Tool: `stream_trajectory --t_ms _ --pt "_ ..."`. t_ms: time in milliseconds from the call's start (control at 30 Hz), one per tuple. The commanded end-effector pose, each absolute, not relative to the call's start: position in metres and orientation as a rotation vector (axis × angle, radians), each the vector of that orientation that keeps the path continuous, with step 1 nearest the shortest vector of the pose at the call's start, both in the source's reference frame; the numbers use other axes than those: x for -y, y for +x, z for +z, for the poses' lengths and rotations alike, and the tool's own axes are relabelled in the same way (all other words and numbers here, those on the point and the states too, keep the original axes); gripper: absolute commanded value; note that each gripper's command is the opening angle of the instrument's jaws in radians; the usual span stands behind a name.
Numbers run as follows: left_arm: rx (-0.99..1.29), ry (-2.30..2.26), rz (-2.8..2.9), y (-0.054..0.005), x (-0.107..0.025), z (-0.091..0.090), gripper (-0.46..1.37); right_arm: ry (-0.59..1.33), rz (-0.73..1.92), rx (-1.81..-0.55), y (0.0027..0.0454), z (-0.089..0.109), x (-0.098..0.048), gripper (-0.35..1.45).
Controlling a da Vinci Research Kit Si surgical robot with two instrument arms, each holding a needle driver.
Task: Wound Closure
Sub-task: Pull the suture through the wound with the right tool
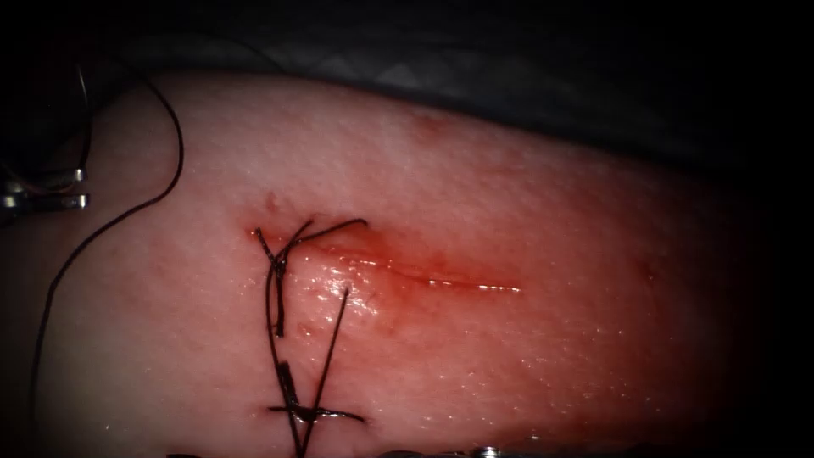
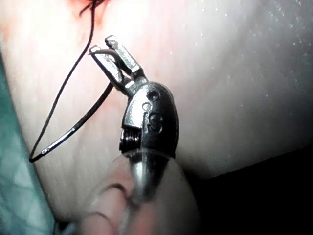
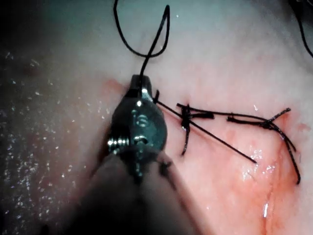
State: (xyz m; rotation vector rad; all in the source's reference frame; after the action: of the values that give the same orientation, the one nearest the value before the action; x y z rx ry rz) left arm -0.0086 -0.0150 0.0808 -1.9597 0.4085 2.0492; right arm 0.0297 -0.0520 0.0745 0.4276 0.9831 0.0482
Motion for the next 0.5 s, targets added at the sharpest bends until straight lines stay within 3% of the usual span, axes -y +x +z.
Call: stream_trajectory --t_ms 33,500 --pt "-0.400 -1.964 2.055 -0.0086 0.0150 0.0809 -0.35 0.432 0.038 -0.978 0.0298 0.0744 0.0522 -0.35" --pt "-0.399 -1.965 2.054 -0.0086 0.0150 0.0809 -0.35 0.657 -0.058 -0.961 0.0339 0.0693 0.0579 -0.35"
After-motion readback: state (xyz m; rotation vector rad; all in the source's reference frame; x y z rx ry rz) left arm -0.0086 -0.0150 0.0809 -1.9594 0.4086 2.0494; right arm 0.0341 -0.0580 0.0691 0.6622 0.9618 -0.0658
